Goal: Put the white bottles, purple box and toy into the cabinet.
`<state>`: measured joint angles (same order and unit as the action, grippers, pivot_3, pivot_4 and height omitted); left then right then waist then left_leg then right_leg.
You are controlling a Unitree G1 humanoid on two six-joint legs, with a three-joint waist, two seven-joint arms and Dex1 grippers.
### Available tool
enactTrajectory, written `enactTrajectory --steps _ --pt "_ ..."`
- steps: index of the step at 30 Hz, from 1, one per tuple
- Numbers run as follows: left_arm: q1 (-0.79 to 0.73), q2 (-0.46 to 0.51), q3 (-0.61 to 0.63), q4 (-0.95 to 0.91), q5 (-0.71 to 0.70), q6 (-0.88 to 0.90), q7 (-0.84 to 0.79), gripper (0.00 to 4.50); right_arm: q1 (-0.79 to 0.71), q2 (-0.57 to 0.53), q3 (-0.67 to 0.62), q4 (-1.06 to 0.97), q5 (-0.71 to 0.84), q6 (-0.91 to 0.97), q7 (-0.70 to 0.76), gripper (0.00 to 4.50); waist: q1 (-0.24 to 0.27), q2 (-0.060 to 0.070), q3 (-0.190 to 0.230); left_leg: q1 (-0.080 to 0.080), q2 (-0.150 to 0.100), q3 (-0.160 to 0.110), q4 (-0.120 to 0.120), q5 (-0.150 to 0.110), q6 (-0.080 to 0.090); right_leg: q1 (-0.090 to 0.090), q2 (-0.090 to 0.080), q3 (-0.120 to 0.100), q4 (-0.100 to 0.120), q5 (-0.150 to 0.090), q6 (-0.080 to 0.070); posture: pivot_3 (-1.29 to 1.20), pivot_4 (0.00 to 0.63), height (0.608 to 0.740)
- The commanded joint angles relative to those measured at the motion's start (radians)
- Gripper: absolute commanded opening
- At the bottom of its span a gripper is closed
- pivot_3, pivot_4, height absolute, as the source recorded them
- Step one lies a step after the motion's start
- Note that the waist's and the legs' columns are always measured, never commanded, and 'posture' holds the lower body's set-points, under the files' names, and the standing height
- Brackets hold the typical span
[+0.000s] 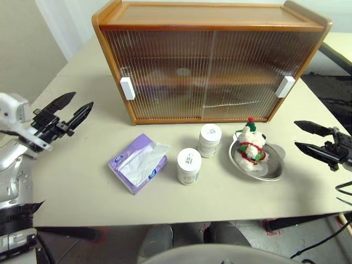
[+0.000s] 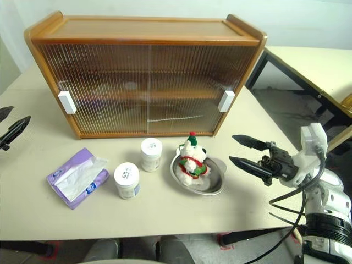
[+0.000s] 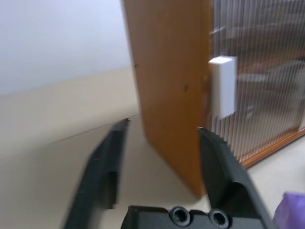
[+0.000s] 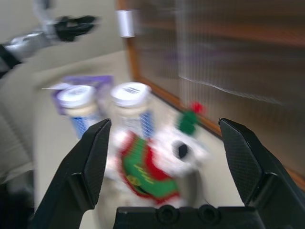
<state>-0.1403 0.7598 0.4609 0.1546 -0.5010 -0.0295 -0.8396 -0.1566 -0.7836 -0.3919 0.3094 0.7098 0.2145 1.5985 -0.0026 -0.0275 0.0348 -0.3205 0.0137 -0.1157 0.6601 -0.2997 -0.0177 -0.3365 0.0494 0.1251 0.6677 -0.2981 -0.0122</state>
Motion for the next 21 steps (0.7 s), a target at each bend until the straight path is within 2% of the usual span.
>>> enactTrajectory --steps 1,5,10,13,21 --pt "-0.042 0.0 -0.062 -0.034 0.034 0.066 0.028 1.51 0.028 0.02 0.001 -0.133 0.045 0.061 -0.047 4.5 -0.011 -0.001 0.0 0.0 0.0 0.0 0.001 -0.001 0.001 0.0 0.0 0.001 0.0 0.0 0.0 -0.08 0.031 0.74" --pt "-0.09 -0.027 -0.115 -0.038 0.068 0.1 0.071 0.04 0.071 0.055 0.006 -0.276 0.077 0.092 -0.097 4.5 -0.029 -0.001 -0.001 -0.001 -0.001 0.002 0.001 -0.002 0.003 -0.004 0.0 0.001 0.0 0.001 -0.001 -0.11 0.023 0.74" --pt "-0.116 -0.038 -0.13 -0.04 0.073 0.121 0.079 0.01 0.101 0.096 0.0 -0.381 0.112 0.103 -0.162 4.5 -0.043 -0.001 -0.003 -0.01 -0.001 0.002 0.003 -0.001 0.001 -0.015 0.0 0.001 0.0 0.001 0.001 -0.12 0.02 0.74" --pt "-0.122 -0.034 -0.128 -0.03 0.081 0.123 0.078 0.01 0.112 0.098 0.005 -0.418 0.124 0.124 -0.189 4.5 -0.044 -0.001 -0.003 -0.012 -0.001 0.002 0.004 -0.001 0.002 -0.016 0.0 0.002 -0.001 0.006 0.01 -0.12 0.019 0.74" --pt "-0.103 -0.035 -0.126 -0.059 0.079 0.13 0.065 0.01 0.105 0.097 0.017 -0.419 0.117 0.139 -0.205 4.5 -0.047 -0.002 -0.004 -0.013 -0.001 0.001 0.007 -0.003 0.006 -0.016 0.0 0.002 -0.002 0.004 0.005 -0.12 0.012 0.74"
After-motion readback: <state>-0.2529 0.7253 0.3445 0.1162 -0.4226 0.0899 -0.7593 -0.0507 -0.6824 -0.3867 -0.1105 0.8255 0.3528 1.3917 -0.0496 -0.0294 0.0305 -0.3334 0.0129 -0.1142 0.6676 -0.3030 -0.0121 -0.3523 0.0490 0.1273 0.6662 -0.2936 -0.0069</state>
